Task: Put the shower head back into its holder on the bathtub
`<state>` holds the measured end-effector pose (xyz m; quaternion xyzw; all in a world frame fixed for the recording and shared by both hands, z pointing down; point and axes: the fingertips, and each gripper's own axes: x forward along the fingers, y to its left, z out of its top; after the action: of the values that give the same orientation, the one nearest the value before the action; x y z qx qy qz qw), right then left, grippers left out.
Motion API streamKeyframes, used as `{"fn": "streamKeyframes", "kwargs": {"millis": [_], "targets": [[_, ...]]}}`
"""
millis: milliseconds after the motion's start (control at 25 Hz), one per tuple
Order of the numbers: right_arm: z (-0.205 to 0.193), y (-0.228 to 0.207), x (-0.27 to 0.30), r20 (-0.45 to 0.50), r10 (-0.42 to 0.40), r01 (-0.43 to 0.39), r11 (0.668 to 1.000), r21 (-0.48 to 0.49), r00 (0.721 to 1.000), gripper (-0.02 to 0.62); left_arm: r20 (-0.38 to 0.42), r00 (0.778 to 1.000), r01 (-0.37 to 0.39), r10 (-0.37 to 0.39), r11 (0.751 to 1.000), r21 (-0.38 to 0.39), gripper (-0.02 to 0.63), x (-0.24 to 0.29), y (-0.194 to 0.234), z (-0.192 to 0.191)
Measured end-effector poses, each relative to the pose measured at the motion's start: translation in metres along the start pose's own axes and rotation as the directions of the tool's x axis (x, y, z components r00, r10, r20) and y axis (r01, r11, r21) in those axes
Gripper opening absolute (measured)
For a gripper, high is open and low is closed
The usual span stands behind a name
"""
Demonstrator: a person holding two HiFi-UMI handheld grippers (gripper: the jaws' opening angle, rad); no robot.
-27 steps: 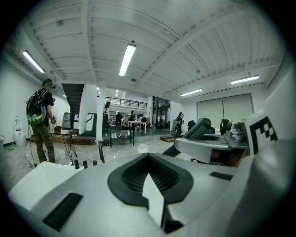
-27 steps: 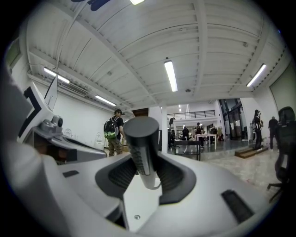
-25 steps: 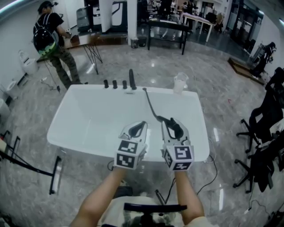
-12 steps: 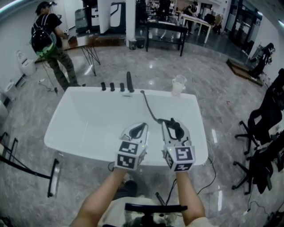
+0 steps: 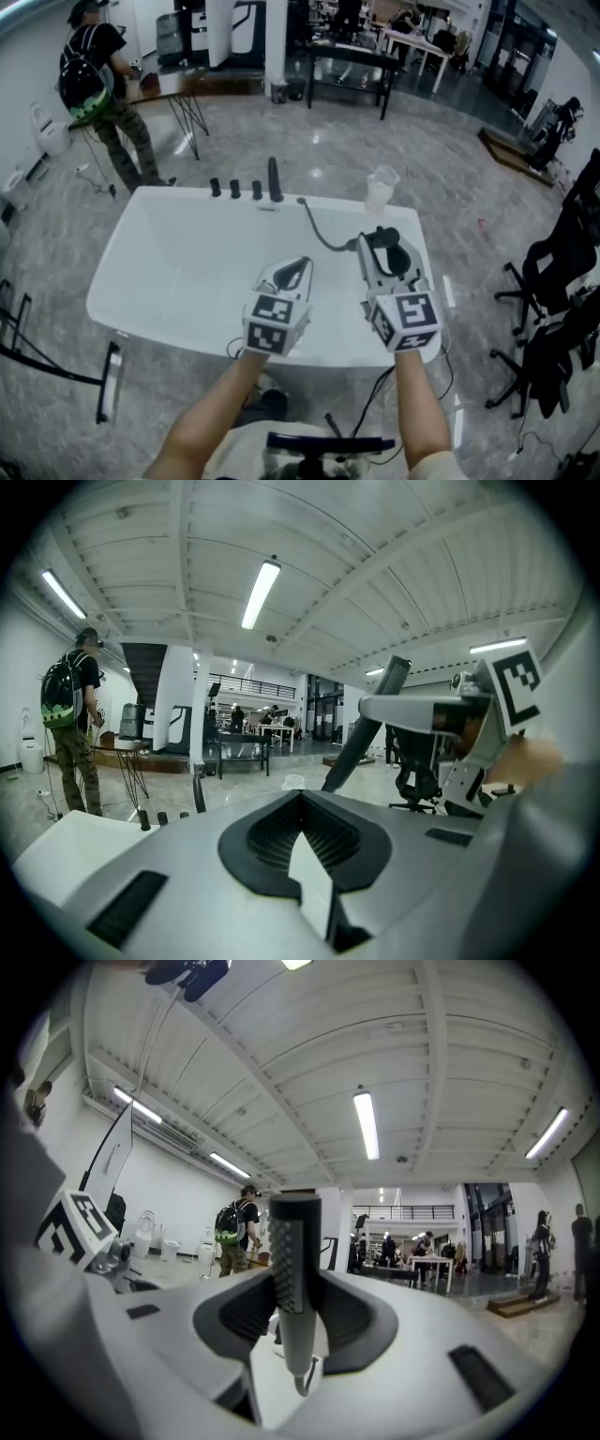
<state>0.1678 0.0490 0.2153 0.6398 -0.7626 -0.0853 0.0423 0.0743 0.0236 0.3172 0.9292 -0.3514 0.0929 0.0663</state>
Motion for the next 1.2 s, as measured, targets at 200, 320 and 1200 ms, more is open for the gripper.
{"fn": "streamKeyframes", "kwargs": {"millis": [200, 320, 1200], "targets": [[0.042, -0.026, 0.041, 0.048, 0.023, -0.021, 0.999, -0.038, 0.999, 0.147, 0.017, 1.000, 0.000, -0.001, 1.000, 0.008, 0.005, 0.027, 0.030, 0.019], [0.057, -0.036, 0.068, 0.052, 0.035, -0.032, 0.997, -0.070, 0.998, 0.147, 0.030, 1.000, 0.002, -0.002, 1.000, 0.016, 0.005, 0.044, 0.049, 0.033], [0.153, -0.048, 0.260, 0.039, 0.087, -0.079, 0.983, -0.167, 0.995, 0.149, 0.132, 0.990, 0.051, -0.057, 0.997, 0.053, 0.005, 0.112, 0.158, 0.137]]}}
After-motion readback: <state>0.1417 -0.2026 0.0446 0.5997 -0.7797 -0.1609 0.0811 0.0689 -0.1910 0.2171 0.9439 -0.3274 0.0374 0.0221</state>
